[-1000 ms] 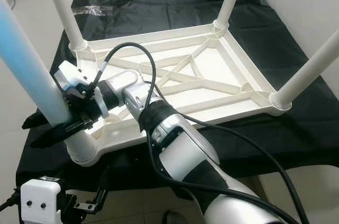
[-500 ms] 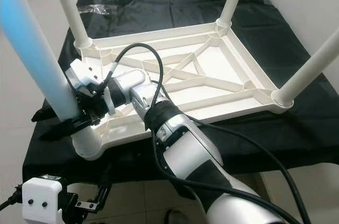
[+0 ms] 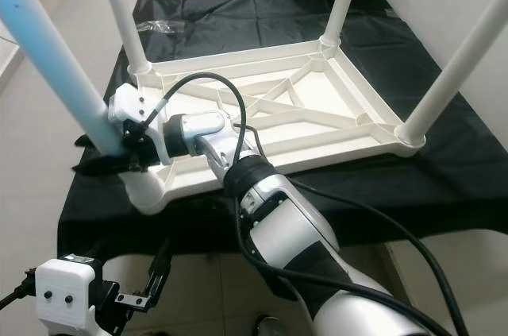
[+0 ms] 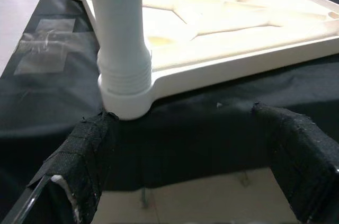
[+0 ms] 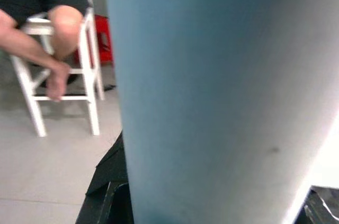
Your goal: Building children table
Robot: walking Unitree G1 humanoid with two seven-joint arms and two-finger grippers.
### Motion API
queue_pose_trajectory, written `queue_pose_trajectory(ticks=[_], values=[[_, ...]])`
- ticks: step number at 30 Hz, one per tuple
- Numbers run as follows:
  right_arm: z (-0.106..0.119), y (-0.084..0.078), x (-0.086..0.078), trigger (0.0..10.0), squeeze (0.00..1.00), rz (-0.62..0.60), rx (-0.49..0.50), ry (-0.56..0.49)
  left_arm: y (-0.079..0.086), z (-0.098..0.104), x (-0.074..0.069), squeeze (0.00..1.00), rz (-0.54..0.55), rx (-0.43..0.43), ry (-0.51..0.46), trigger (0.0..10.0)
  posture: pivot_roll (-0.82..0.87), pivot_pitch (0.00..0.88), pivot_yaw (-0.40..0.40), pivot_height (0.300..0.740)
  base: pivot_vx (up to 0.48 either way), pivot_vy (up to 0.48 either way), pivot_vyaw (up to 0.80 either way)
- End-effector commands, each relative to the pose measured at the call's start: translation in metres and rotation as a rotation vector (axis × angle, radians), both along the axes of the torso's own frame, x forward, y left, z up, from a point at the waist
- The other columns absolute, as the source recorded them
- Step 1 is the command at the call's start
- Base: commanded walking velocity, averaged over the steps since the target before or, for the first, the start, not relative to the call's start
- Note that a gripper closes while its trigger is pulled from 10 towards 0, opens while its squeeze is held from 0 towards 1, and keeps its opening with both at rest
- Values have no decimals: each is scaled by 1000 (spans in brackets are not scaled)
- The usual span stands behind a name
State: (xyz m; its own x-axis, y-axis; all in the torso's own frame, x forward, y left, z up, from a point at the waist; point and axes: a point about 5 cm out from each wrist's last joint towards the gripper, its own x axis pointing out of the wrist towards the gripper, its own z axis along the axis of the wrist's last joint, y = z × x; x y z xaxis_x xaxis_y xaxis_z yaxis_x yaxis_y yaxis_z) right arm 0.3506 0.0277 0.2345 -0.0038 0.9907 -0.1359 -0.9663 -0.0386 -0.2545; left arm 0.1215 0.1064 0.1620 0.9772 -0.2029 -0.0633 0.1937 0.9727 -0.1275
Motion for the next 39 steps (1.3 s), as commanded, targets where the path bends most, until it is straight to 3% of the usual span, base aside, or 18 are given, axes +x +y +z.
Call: queue_pose_trajectory(ticks=[1,3,6,9,14,25,37,39], values=[[-51,-20,5,10000,0,-141,-169,139,-4,-4,-1,0,-14,-19,31,10000,175,244,-52,740,0,0,0],[-53,-24,14,10000,0,-328,-124,153,-3,-5,0,0,-10,-13,31,10000,175,240,-51,740,0,0,0],[-54,-25,17,10000,0,-393,-105,152,-2,-6,1,0,-8,-12,30,10000,173,238,-53,740,0,0,0],[-59,-31,26,10000,0,-611,-93,169,0,-6,2,0,-1,-5,26,10000,167,236,-53,740,0,0,0],[-58,-32,30,10000,0,-713,-61,179,0,-6,2,0,0,-3,25,10000,170,235,-54,740,0,0,0],[-51,-40,43,10000,0,-1114,51,155,1,-4,4,0,1,0,15,10000,174,238,-55,740,0,0,0],[-52,-41,42,10000,0,-1302,133,116,1,-3,6,0,-1,0,8,10000,176,243,-52,740,0,0,0],[-57,-43,41,10000,0,-1387,125,125,1,-3,6,0,0,2,7,10000,174,245,-52,740,0,0,0]])
